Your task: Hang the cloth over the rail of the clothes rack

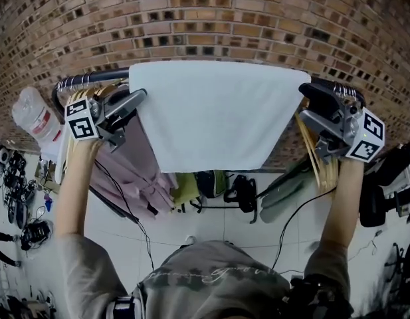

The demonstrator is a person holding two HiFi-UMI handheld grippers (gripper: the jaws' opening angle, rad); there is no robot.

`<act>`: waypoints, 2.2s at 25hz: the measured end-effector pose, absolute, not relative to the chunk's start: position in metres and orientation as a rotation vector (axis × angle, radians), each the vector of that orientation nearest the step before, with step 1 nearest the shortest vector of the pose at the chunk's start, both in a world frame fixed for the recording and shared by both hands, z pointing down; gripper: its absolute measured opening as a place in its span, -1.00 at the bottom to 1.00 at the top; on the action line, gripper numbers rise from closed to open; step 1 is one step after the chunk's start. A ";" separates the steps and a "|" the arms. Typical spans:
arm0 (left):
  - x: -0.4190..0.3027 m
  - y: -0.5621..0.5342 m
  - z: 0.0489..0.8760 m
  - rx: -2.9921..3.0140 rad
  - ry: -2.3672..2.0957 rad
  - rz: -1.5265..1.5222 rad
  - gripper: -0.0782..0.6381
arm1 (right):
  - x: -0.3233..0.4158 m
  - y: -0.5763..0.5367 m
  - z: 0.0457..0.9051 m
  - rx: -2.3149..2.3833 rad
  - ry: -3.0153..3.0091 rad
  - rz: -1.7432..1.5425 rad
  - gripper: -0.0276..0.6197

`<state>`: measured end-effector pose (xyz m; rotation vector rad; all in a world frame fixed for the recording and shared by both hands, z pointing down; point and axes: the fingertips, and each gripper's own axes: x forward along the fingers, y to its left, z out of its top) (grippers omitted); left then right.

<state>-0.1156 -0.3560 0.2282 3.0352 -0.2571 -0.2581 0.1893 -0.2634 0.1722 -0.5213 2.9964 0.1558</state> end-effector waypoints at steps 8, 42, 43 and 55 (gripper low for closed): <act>-0.111 -0.359 0.231 3.037 -0.241 -0.224 -0.73 | 0.243 -0.313 0.229 -0.866 2.962 -0.035 -0.11; -0.127 -0.354 0.190 3.050 -0.246 -0.377 -0.73 | 0.236 -0.324 0.199 -0.655 2.921 -0.107 -0.85; -0.129 -0.354 0.189 3.056 -0.249 -0.370 -0.73 | 0.236 -0.323 0.197 -0.650 2.917 -0.120 -0.85; -0.125 -0.363 0.231 3.097 -0.408 -0.118 -0.60 | 0.237 -0.328 0.223 -0.700 2.934 -0.106 -0.68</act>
